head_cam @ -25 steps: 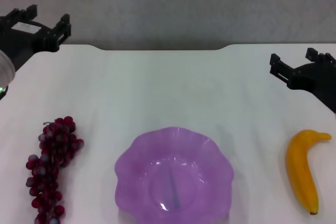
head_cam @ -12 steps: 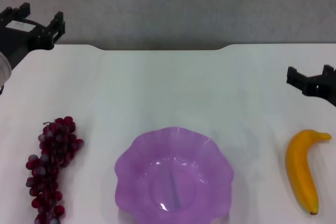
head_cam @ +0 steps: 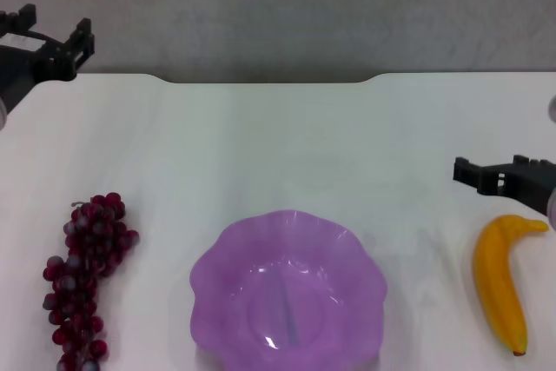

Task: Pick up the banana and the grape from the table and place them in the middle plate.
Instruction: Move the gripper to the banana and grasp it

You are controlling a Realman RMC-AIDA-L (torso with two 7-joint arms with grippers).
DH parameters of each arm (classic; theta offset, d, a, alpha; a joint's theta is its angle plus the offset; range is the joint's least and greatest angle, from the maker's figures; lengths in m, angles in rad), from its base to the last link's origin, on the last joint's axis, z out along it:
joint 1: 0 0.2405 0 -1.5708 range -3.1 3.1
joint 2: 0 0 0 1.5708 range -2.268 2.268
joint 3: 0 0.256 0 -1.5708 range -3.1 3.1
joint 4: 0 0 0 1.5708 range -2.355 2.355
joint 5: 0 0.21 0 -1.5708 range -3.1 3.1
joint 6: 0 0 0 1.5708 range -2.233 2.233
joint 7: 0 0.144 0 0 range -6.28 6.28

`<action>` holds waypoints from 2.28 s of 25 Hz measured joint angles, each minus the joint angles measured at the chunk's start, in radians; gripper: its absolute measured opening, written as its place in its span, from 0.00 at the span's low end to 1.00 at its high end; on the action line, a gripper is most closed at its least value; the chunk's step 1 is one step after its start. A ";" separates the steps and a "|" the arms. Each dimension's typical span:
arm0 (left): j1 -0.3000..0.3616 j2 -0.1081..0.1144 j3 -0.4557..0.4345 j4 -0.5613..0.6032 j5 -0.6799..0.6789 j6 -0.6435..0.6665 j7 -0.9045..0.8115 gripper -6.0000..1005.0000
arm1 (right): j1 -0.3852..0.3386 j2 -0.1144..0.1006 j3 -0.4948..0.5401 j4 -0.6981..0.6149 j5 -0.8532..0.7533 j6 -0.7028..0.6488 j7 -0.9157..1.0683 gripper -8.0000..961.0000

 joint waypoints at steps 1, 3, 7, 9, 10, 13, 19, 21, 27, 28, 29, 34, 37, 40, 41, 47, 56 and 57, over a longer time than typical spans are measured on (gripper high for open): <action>0.000 0.000 -0.005 0.000 0.000 -0.001 0.001 0.69 | 0.005 0.000 -0.003 0.002 0.000 0.016 0.004 0.90; 0.001 -0.001 -0.010 0.000 0.000 -0.003 0.002 0.69 | 0.013 -0.001 -0.004 0.005 -0.001 0.038 0.010 0.90; -0.002 -0.001 -0.014 0.000 0.000 -0.013 0.002 0.69 | 0.017 -0.001 0.005 0.014 -0.003 0.057 0.034 0.90; -0.002 -0.001 -0.019 0.000 0.000 -0.014 0.002 0.69 | 0.017 -0.002 0.015 0.021 0.000 0.059 0.044 0.90; -0.002 -0.002 -0.021 0.000 0.000 -0.014 0.002 0.69 | 0.016 -0.001 0.023 0.026 0.002 0.060 0.049 0.90; -0.004 -0.003 -0.025 0.000 -0.001 -0.015 0.002 0.68 | 0.017 -0.001 0.040 0.049 0.006 0.061 0.087 0.90; -0.014 -0.002 -0.027 0.000 -0.001 -0.015 0.002 0.68 | 0.066 -0.005 0.060 0.150 0.062 0.071 0.135 0.90; -0.015 -0.002 -0.028 -0.002 0.000 -0.015 0.002 0.68 | 0.092 -0.007 0.061 0.198 0.107 0.071 0.120 0.90; -0.016 -0.002 -0.034 -0.010 0.000 -0.018 0.015 0.68 | 0.126 -0.007 0.058 0.271 0.159 0.066 0.102 0.90; -0.016 -0.002 -0.035 -0.010 0.000 -0.018 0.015 0.68 | 0.129 -0.007 0.056 0.274 0.161 0.066 0.102 0.90; -0.017 -0.002 -0.036 -0.010 0.000 -0.019 0.016 0.68 | 0.130 -0.006 0.055 0.277 0.162 0.066 0.101 0.90; -0.025 -0.002 -0.037 -0.012 0.000 -0.027 0.017 0.68 | 0.131 -0.005 0.056 0.280 0.163 0.072 0.100 0.90; -0.026 -0.002 -0.039 -0.012 0.000 -0.029 0.019 0.68 | 0.128 -0.005 0.059 0.280 0.163 0.072 0.100 0.90; -0.026 -0.002 -0.041 -0.011 0.000 -0.029 0.019 0.68 | 0.122 -0.005 0.062 0.279 0.164 0.069 0.104 0.90; -0.026 -0.002 -0.042 -0.011 0.000 -0.029 0.019 0.68 | 0.120 -0.005 0.063 0.279 0.164 0.066 0.107 0.90; -0.031 -0.003 -0.043 -0.011 0.000 -0.040 0.027 0.68 | 0.118 -0.003 0.066 0.293 0.164 0.058 0.116 0.90; -0.051 -0.003 -0.042 -0.012 0.000 -0.076 0.031 0.68 | 0.157 -0.006 0.063 0.392 0.225 0.012 0.116 0.90; -0.052 -0.003 -0.042 -0.012 0.000 -0.078 0.032 0.68 | 0.162 -0.006 0.062 0.399 0.225 0.011 0.115 0.90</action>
